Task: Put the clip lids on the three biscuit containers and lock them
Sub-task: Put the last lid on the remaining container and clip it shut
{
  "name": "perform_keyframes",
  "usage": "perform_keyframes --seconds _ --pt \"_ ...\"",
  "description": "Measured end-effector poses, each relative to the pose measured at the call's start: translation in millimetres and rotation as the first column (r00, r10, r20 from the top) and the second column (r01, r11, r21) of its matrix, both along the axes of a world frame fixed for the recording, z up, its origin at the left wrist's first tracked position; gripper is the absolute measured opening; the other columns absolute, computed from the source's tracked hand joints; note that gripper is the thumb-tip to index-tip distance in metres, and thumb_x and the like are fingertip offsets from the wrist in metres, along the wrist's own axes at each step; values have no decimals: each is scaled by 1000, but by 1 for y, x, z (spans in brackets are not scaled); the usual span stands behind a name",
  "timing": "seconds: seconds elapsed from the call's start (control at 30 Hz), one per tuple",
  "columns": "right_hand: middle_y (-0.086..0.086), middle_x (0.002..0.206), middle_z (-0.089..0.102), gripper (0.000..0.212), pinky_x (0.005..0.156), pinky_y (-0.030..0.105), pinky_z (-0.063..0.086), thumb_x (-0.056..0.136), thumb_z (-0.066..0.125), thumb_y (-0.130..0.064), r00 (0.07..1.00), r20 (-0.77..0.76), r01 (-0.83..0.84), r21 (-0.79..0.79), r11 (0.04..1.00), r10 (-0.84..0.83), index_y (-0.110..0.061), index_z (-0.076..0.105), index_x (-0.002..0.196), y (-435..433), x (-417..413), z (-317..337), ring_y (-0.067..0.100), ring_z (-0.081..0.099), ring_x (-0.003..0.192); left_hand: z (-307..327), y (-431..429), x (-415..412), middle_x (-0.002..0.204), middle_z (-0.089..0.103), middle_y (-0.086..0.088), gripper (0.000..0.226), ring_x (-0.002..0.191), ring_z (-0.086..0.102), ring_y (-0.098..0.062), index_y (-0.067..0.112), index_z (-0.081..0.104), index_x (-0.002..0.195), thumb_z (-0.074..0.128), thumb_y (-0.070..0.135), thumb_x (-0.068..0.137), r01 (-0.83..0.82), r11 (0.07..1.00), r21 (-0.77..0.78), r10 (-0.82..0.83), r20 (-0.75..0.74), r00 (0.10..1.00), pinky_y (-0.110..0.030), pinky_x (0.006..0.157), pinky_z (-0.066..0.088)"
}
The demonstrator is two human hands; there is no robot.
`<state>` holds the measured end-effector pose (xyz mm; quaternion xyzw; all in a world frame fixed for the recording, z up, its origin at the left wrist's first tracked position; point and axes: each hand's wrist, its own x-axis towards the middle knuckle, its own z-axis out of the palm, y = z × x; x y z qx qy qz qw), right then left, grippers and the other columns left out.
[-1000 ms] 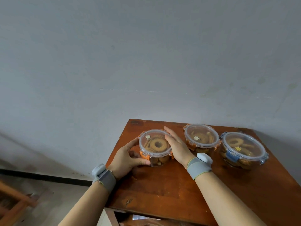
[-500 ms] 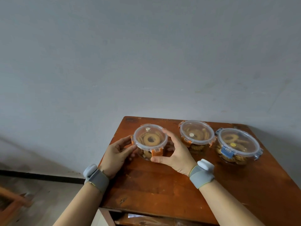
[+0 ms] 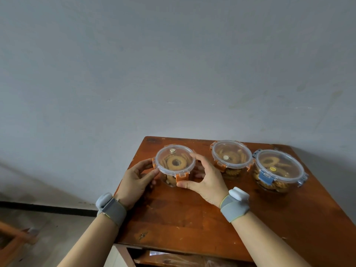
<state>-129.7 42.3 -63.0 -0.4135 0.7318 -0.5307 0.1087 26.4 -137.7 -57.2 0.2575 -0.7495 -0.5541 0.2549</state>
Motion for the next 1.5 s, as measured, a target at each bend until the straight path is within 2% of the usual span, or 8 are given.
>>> perform_keyframes --seconds 0.2,0.33,0.47,0.67,0.8,1.1,1.37,1.5 --pt "-7 98 73 45 83 32 57 89 69 -22 947 -128 295 -11 955 -294 -25 53 131 9 0 -5 4 68 81 6 11 2 78 72 -4 26 57 65 -14 22 68 93 75 41 76 -28 992 -122 34 54 998 -25 55 55" --pt "-9 84 73 27 69 32 60 91 66 -24 912 -277 307 -29 951 -303 -25 63 117 31 1 2 5 69 71 1 19 -2 99 63 8 34 81 64 -11 28 60 100 74 48 77 -66 918 -391 105 81 991 -25 66 55" --pt "-10 88 70 14 58 23 56 91 65 -26 747 -535 385 -137 913 -395 -26 67 105 54 -3 23 6 63 72 -1 27 -7 128 46 0 60 115 44 -13 27 53 128 75 50 77 -184 767 -614 194 -51 980 -32 90 45" --pt "8 113 54 39 79 38 49 87 57 -51 497 -772 650 29 760 -396 -29 60 119 65 -21 23 26 52 100 -3 32 -30 145 47 -3 51 137 29 -34 30 61 124 64 51 78 -57 713 -698 156 79 985 -54 109 36" --pt "9 118 53 53 88 46 49 85 55 -56 525 -805 627 145 765 -277 -27 57 129 59 -34 8 32 51 109 -5 34 -41 150 41 -6 45 139 22 -37 34 58 132 66 39 88 -47 688 -724 171 98 980 -55 110 32" --pt "14 126 56 41 95 46 51 84 73 -16 664 -725 477 222 850 -182 -12 59 123 23 -91 9 39 52 123 4 19 -92 142 46 -10 44 125 33 -42 40 57 134 64 38 90 40 603 -797 194 195 961 -52 102 39" --pt "10 155 33 48 117 48 24 96 55 -20 693 -713 477 339 811 -110 -21 39 141 26 -100 11 34 18 148 8 25 -140 144 38 -12 41 129 25 -45 43 53 134 57 45 93 -7 648 -762 293 241 925 -54 102 38" --pt "12 154 29 64 114 50 31 88 64 -24 688 -709 480 286 830 -154 -23 34 145 38 -82 17 35 27 143 1 22 -138 143 38 -12 41 132 24 -46 43 52 134 56 46 93 -18 646 -763 294 228 928 -57 98 41"
